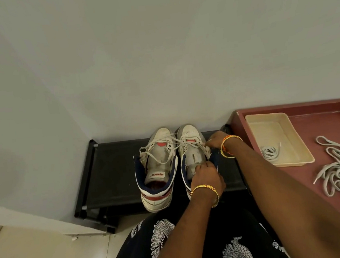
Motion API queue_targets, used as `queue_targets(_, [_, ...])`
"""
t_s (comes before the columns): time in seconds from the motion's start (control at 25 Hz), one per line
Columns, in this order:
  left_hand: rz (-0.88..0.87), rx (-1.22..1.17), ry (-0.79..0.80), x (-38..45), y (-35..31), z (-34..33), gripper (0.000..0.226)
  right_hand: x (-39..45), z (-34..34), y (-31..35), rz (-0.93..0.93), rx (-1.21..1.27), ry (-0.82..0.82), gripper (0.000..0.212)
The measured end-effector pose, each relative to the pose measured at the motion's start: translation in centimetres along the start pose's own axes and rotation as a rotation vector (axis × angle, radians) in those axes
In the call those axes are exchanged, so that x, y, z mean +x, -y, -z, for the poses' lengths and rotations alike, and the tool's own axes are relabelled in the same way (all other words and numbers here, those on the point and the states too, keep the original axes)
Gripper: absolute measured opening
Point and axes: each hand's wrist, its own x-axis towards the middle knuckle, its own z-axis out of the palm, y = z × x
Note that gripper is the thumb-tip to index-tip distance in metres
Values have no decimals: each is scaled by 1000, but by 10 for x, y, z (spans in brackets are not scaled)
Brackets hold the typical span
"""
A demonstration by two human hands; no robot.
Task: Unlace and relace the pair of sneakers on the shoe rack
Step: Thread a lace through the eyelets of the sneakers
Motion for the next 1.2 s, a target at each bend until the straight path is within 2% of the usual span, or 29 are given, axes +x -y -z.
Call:
queue_targets(0.08, [2,-10,0,1,1,-1,45,4,2,-7,52,50,-70,20])
queue_targets(0.28, [5,-30,1,1,0,0,42,8,-13,-30,129,27,-93,19])
queue_targets(0.4, [7,-37,5,1,0,1,43,8,-19,-36,189,55,-169,15])
queue_targets(0.6, [21,-47,-14,1,2,2,38,8,-22,-32,236,20,-157,12])
queue_targets(0.8, [45,-98,-6,4,1,1,38,-20,16,-20,162,498,-116,17])
queue_targets(0.96, [74,-117,-43,5,-3,-2,36,-66,71,-16,351,872,-56,20])
queue_targets(1.08, [86,-130,-50,6,-4,-4,36,-80,69,-22,383,957,-10,20])
queue_targets(1.12, [94,-134,-49,6,-3,-4,36,-78,63,-23,349,963,-34,20])
queue_targets(1.2, [99,-137,-39,7,-3,-2,35,-71,54,-22,195,860,-197,19])
